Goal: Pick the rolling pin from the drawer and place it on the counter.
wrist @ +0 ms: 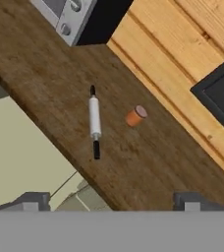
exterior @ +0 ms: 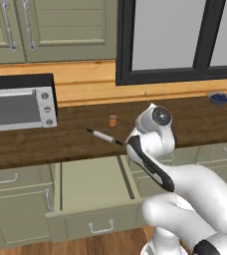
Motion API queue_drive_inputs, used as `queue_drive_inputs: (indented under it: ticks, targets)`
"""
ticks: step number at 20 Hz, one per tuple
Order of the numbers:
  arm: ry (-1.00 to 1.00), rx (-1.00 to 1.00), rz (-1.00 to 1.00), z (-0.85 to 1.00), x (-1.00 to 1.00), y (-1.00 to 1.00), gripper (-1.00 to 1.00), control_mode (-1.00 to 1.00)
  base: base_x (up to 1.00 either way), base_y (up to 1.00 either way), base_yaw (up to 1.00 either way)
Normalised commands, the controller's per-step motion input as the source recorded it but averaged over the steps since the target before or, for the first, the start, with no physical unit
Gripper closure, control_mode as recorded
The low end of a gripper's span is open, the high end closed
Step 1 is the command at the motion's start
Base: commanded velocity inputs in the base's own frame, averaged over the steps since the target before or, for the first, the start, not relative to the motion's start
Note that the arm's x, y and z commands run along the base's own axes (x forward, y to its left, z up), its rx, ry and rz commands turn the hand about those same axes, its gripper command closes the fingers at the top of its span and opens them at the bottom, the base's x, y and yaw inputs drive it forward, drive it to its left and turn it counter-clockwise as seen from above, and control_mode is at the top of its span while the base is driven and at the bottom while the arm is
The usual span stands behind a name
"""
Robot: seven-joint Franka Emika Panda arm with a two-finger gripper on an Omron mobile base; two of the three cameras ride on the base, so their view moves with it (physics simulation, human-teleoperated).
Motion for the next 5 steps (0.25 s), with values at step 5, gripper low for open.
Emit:
queue_drive_inputs:
  ticks: [5]
  targets:
    - [-0.02, 0.0, 0.0, 0.72, -1.0, 0.0, -1.0, -1.0, 0.0, 0.0, 0.0]
